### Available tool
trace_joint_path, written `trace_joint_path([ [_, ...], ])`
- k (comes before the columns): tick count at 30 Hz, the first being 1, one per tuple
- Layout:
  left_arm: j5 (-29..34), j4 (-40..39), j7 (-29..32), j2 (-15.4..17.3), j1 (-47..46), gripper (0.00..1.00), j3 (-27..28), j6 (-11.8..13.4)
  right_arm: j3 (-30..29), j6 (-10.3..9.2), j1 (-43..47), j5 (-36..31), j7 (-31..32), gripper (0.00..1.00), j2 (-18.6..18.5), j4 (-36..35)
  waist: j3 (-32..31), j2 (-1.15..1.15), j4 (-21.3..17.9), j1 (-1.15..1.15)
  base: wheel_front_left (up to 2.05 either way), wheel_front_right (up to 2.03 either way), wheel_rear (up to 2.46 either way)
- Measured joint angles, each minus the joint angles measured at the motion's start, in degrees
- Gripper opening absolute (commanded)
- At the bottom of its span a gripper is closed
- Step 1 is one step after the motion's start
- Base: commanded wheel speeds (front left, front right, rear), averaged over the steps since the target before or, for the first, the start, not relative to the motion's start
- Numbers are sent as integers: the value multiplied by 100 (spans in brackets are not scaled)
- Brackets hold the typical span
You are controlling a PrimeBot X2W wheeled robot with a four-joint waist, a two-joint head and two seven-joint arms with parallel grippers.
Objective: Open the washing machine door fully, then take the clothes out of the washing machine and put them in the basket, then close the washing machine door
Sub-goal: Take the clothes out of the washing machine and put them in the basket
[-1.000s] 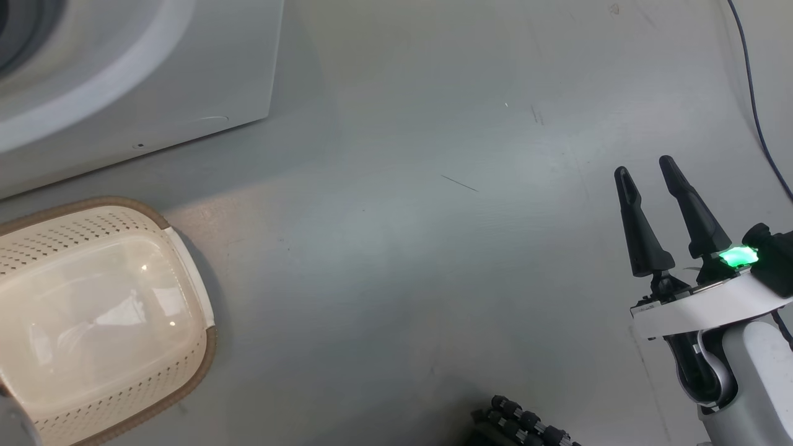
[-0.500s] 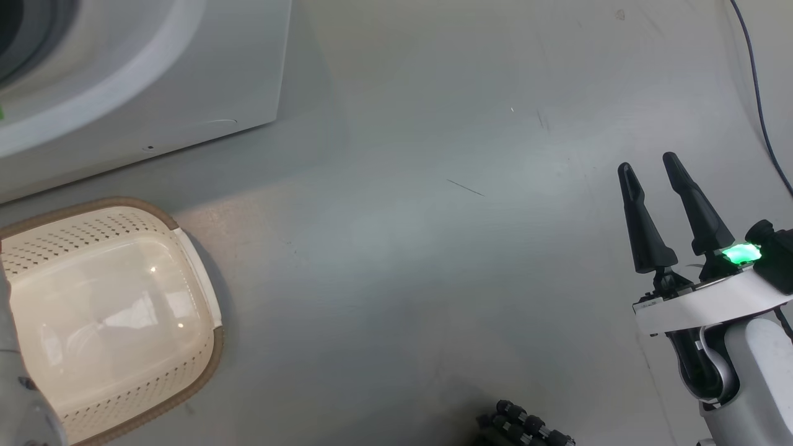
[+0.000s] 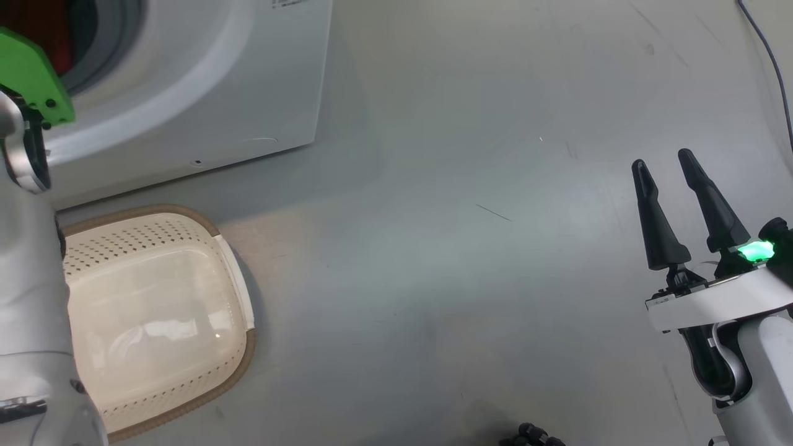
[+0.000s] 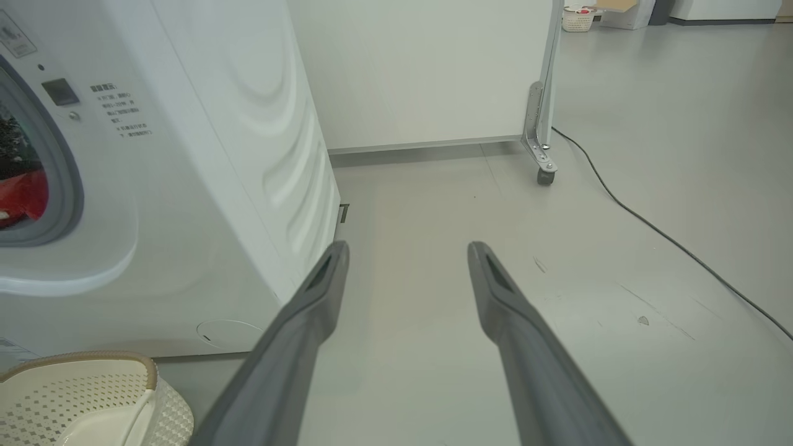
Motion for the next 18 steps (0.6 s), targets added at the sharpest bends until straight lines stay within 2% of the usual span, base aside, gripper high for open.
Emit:
trace_joint_path([
  [18,-143,294,-1096,-402,1064,0,-549,-887,-91,0,327,-215,-1,100,-118,3,-826,0,813,-1,0,0,0],
])
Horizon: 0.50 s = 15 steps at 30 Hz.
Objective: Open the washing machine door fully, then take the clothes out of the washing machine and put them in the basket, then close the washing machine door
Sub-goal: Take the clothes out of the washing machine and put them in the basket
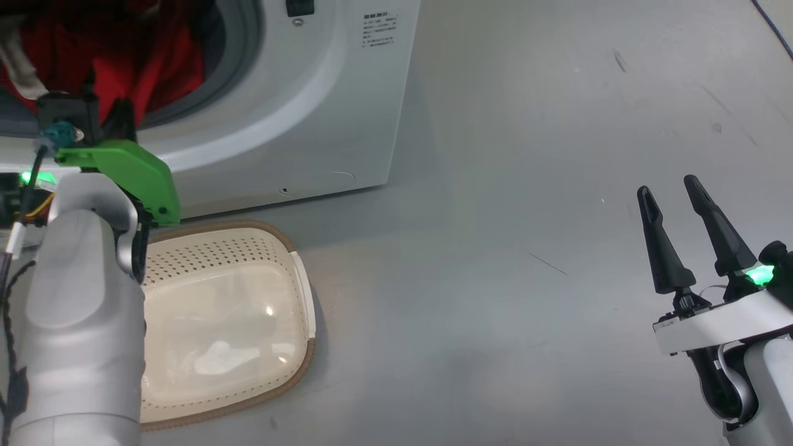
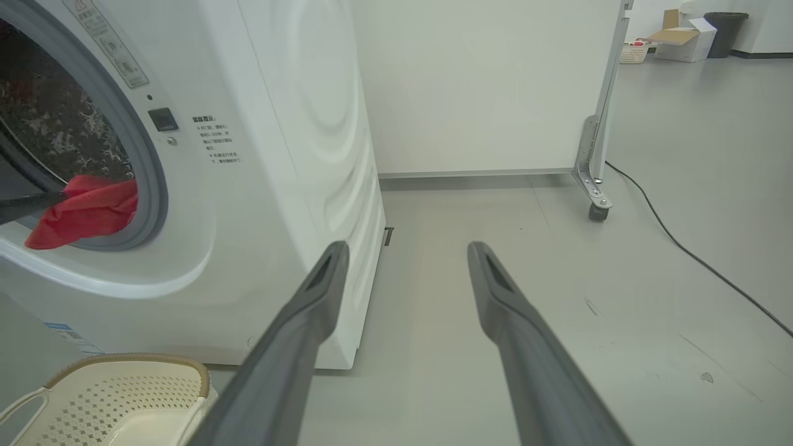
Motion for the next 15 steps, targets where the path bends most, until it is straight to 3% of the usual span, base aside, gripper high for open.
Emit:
trace_joint_path([
  [15,-258,-198,-1082,-125,1183,0,-375,-193,5,0,494,-167,0,100,55,85,-897,0,691,0,0,0,0],
])
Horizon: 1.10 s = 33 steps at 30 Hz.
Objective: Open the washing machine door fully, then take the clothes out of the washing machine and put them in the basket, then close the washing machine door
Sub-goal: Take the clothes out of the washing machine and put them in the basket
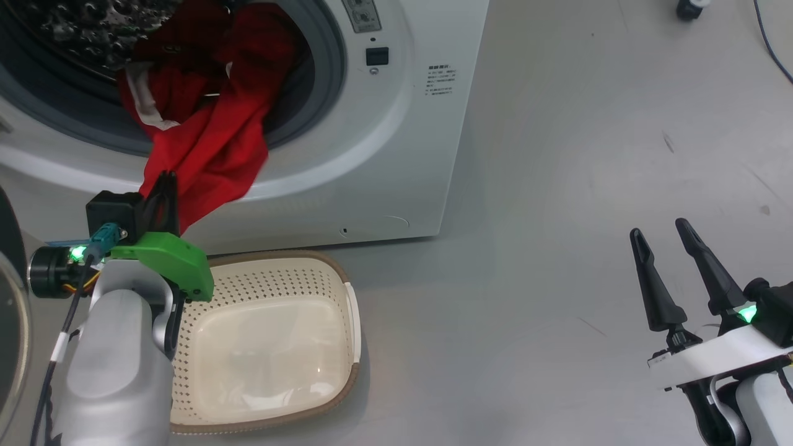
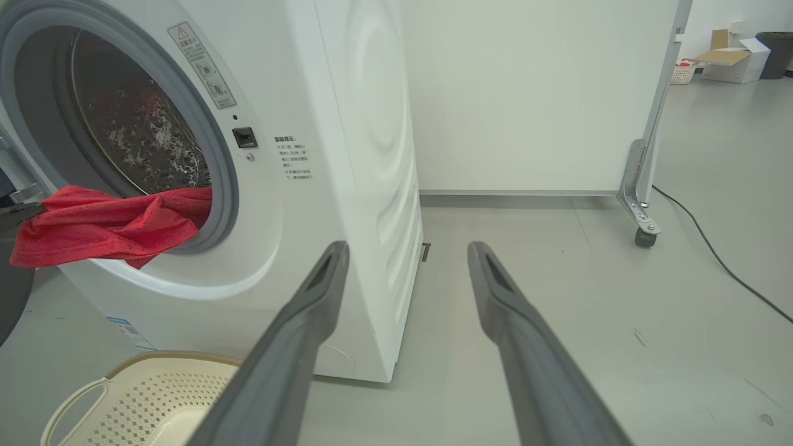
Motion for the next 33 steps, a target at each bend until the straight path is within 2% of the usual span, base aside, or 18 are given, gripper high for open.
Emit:
trace_joint_path([
  [6,-86,-396,-334,-1,259,0,-40,-44,34,0,155,-80,0,100,64,8,-310,0,203,0,0,0,0],
  [21,-221,-1954,-443,-9,588,0,-258,-40,59,0,347,-134,0,100,193,-9,-672,0,419,0,0,0,0],
  [33,-214,-3299,-461,-10,647,0,-312,210,102,0,359,-193,0,100,248,-49,-788,0,390,0,0,0,0],
])
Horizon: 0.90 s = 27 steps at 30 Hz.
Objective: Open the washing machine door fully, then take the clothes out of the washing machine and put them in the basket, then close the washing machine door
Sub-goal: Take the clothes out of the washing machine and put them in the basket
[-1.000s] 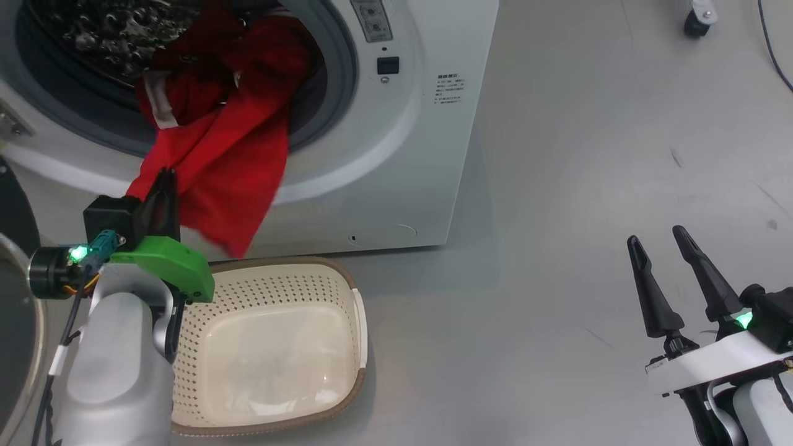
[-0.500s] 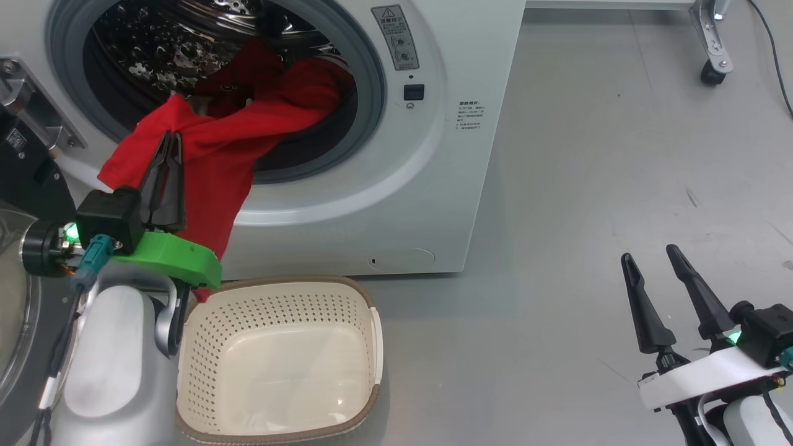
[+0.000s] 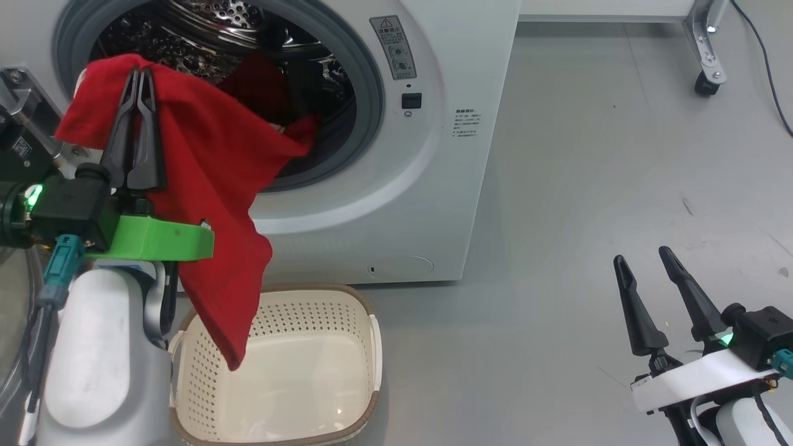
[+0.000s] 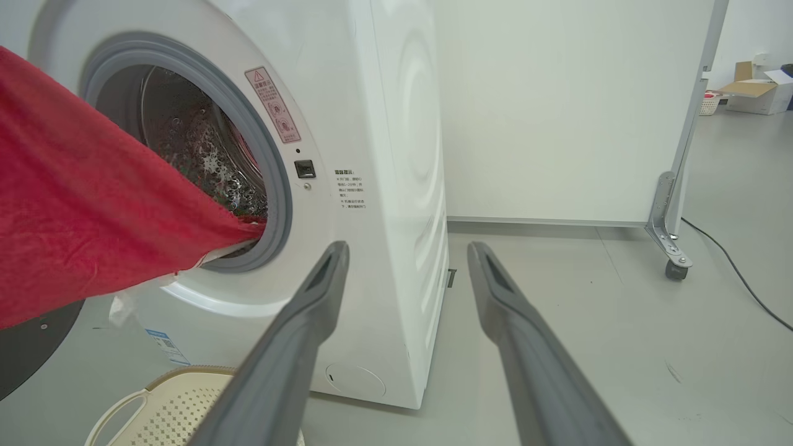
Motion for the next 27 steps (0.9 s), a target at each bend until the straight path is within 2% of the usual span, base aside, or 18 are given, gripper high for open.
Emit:
trace_joint_path([
  [20,94,-1348,-31,3,237,0,-264,298,34,0,60,-44,0,100,0,-24,21,0,-42,0,0,0,0],
  [27,-13,-1088,32,7,675,0,-491,305,49,0,62,-44,0,100,0,-25,43,0,-47,0,0,0,0],
])
